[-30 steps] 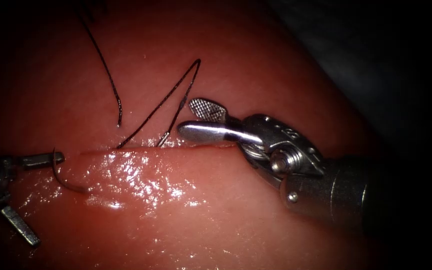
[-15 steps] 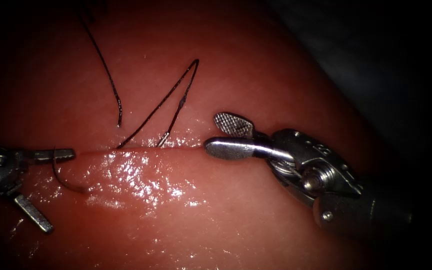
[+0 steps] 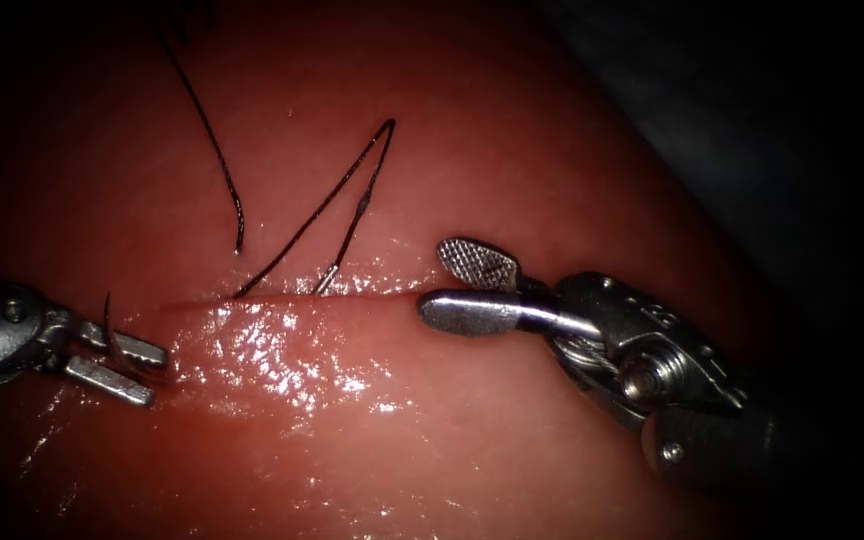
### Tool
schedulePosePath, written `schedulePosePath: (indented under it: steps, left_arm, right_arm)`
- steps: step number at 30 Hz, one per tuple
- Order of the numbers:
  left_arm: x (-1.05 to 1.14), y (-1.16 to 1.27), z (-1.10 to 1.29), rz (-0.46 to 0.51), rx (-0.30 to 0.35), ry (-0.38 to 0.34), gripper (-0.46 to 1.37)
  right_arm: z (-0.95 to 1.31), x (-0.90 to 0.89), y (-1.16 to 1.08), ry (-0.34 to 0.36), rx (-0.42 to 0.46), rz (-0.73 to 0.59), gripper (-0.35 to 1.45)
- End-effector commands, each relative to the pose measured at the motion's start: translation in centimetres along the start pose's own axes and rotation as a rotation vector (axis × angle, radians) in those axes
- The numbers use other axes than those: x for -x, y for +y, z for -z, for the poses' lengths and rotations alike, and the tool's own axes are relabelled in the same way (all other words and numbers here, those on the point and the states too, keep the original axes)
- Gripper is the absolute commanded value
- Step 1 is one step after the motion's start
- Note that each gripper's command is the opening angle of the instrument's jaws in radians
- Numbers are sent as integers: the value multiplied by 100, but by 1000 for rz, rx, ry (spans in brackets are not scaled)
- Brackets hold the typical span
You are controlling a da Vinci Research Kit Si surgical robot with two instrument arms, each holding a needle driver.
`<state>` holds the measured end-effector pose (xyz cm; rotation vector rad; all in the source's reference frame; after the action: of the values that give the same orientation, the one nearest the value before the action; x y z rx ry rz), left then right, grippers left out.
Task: Wound Closure
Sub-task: Use the left gripper to pull the needle through the tissue
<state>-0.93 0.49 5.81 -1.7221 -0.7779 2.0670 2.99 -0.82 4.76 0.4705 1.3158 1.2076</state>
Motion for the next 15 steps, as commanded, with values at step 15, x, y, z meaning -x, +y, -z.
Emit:
schedulePosePath:
  steps: [15]
  left_arm:
    - [-4, 8, -21, -46, 125, 20, 26]
  right_arm:
    - [-2, 4, 3, 2, -3, 3, 124]
